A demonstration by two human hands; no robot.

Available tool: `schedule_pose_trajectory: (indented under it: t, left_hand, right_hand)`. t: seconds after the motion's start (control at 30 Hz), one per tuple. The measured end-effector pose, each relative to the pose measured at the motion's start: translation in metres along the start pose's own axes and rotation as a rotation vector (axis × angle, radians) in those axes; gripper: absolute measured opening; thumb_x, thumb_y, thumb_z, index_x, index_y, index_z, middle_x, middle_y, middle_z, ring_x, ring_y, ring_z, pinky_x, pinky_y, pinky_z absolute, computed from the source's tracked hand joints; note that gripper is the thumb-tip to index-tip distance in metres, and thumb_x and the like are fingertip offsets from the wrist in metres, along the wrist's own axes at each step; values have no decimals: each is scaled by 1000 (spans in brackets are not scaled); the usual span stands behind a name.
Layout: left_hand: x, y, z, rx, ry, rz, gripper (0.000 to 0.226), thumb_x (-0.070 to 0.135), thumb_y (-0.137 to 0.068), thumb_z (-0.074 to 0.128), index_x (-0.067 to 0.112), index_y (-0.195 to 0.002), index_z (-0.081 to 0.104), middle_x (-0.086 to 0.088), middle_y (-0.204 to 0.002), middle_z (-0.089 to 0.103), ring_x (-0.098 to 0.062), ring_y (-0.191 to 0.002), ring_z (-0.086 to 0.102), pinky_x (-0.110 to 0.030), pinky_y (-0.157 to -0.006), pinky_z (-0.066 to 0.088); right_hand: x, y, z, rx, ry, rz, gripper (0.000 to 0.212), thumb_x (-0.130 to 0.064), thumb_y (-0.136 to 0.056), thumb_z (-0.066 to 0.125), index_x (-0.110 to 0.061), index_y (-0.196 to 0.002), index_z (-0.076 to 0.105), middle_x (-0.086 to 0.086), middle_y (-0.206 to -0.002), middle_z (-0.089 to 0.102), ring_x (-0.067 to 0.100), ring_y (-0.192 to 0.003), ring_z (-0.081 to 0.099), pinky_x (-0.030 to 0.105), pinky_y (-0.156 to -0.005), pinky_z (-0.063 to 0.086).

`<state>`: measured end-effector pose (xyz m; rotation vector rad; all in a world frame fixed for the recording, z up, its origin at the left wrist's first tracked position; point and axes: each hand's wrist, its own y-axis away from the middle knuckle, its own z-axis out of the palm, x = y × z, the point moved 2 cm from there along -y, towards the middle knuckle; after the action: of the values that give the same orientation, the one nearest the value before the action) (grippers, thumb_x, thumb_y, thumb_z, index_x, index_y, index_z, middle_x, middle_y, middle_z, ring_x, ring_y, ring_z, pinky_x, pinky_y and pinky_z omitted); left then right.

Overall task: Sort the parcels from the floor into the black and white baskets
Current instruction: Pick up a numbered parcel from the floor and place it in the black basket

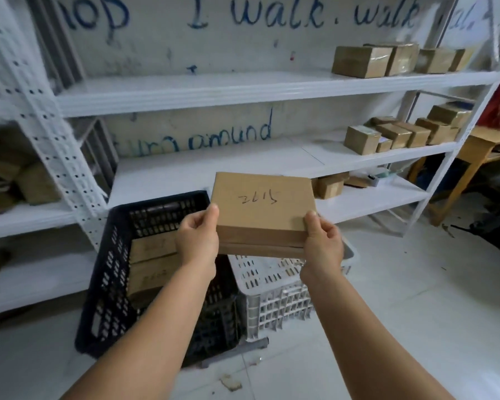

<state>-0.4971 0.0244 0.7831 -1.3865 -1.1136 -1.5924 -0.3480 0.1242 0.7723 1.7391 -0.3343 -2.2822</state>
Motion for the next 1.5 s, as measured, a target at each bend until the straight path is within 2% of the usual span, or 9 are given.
schedule_pose_trajectory:
  t: [0.37, 0.57, 0.67, 0.8, 0.93, 1.07, 1.23, 1.37, 1.5]
  left_hand:
    - [-13, -89, -146, 138, -126, -66, 26, 40, -92, 56, 17, -103, 60, 3, -94, 59, -11, -75, 51, -30, -68, 40]
    - [-46, -118, -182, 64, -420, -101, 40, 35, -96, 47, 17, -132, 54, -4, -126, 57, -23, -104, 54, -33, -86, 45]
    - [-64, -130, -190, 12, -557, -159, 37, 34, -95, 50, 12, -124, 60, -6, -127, 59, -27, -109, 56, -35, -92, 47]
    - [-86, -148, -196, -55, -779, -230, 27, 28, -94, 49, 6, -87, 62, -16, -101, 68, -29, -85, 63, -31, -69, 47]
    - [-105, -163, -192, -132, -985, -296, 32, 29, -96, 46, 2, -91, 61, -18, -104, 67, -32, -90, 63, -29, -62, 40]
    - [-127, -179, -184, -200, -1083, -365, 28, 24, -98, 47, 1, -101, 62, -13, -105, 66, -28, -93, 63, -28, -62, 42]
    - [-158, -195, -176, -244, -1134, -489, 18, 5, -95, 46, 0, -104, 62, -12, -106, 64, -21, -82, 57, -24, -67, 44]
    - [-179, -205, -170, -245, -1153, -543, 23, 5, -98, 39, 5, -82, 56, -9, -98, 56, -17, -77, 58, -18, -58, 41]
    - [-198, -210, -167, -268, -1199, -583, 26, 12, -98, 43, 2, -115, 59, -13, -120, 59, -27, -110, 59, -28, -81, 46]
  right_hand:
    - [92, 54, 131, -168, 185, 79, 26, -38, -92, 61, -16, -106, 56, -2, -94, 55, 10, -78, 49, 32, -73, 39]
    - [139, 40, 158, -256, 501, 83, 37, -38, -98, 46, -18, -129, 53, 6, -115, 56, 23, -94, 53, 37, -76, 42]
    - [159, 26, 165, -320, 716, 96, 38, -32, -101, 37, -19, -134, 51, 9, -118, 56, 27, -96, 53, 37, -77, 43]
    - [185, 4, 173, -385, 944, 151, 34, -25, -101, 39, -12, -129, 53, 8, -103, 55, 24, -87, 54, 35, -75, 45]
    - [213, -21, 181, -409, 1100, 259, 37, -22, -99, 43, -2, -129, 51, 15, -111, 58, 32, -103, 57, 37, -87, 50]
    - [236, -44, 190, -457, 1233, 321, 35, -18, -97, 49, 1, -125, 52, 13, -94, 56, 32, -103, 58, 40, -90, 51]
    - [268, -71, 198, -567, 1426, 360, 37, -13, -95, 50, 1, -129, 52, 17, -121, 60, 32, -110, 59, 42, -96, 50]
    - [292, -84, 200, -617, 1468, 493, 35, -8, -95, 46, 1, -129, 48, 21, -124, 57, 36, -110, 59, 47, -93, 52]
    - [319, -91, 197, -581, 1353, 623, 36, -5, -96, 41, 2, -131, 47, 22, -120, 56, 37, -102, 60, 41, -68, 53]
